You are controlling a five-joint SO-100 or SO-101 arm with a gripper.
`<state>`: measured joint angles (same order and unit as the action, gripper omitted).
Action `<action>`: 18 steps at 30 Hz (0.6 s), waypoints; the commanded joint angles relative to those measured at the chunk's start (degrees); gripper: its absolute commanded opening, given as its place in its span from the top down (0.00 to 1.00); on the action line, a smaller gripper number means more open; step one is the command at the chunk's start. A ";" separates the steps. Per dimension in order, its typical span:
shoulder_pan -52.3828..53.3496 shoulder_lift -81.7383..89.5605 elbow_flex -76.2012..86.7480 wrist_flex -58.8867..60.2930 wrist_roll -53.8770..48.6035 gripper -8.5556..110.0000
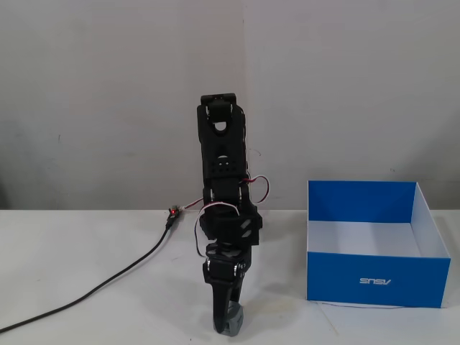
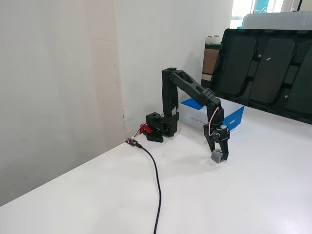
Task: Pick the gray block and keep it in the box.
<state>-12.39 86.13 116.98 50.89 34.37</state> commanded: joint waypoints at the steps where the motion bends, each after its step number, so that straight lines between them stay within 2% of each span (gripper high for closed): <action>1: 0.44 0.44 -4.22 -0.70 0.44 0.78; 18: 1.05 1.93 -6.06 0.09 -0.18 0.82</action>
<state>-12.30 85.61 115.49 50.80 34.19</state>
